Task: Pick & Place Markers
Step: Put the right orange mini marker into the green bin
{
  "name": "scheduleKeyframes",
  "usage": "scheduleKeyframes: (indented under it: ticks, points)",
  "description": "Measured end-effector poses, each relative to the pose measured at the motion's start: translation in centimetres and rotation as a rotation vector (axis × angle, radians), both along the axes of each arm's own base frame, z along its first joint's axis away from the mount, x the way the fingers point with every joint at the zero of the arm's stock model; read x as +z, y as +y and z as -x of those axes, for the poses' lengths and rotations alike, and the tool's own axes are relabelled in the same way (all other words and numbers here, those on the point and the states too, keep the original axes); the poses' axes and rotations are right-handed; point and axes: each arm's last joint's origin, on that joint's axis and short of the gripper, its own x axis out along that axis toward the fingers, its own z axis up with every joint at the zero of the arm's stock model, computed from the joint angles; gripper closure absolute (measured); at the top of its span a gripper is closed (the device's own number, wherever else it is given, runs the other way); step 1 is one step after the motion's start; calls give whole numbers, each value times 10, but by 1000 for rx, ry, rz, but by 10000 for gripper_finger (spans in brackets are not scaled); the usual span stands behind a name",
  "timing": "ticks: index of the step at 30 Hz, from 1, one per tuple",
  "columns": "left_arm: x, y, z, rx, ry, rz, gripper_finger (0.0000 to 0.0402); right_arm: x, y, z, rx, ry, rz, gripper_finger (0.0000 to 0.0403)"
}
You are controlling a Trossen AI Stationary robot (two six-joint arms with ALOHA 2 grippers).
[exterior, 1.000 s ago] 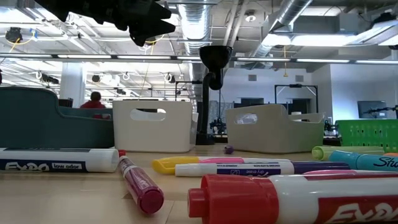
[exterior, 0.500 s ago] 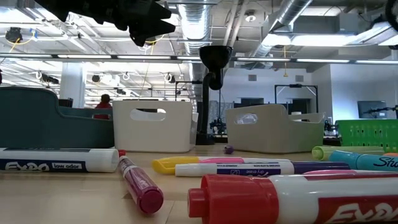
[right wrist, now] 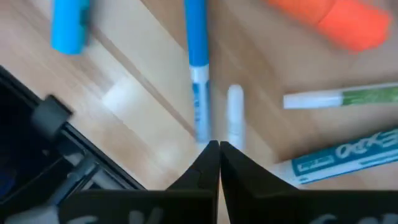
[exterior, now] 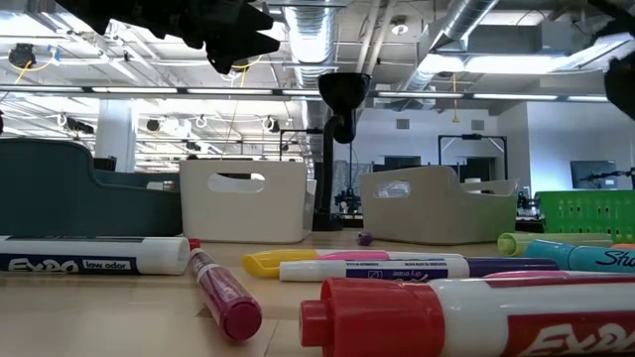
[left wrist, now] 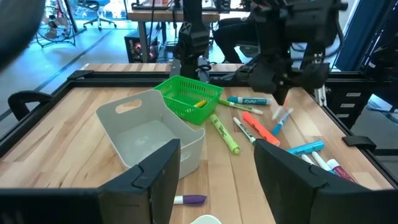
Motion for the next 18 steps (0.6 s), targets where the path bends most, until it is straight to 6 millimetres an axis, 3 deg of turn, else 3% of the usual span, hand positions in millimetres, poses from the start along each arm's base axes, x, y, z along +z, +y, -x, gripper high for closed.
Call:
scheduleKeyframes:
  ticks: [8,14,18]
  points:
    - [0,0,0,0,0,0,199,21,-12,6,-12,-156,103,399]
    - [0,0,0,0,1,0,199,9,-5,8,11,14,24,387]
    - [0,0,0,0,0,0,199,-1,2,7,-23,75,6,357]
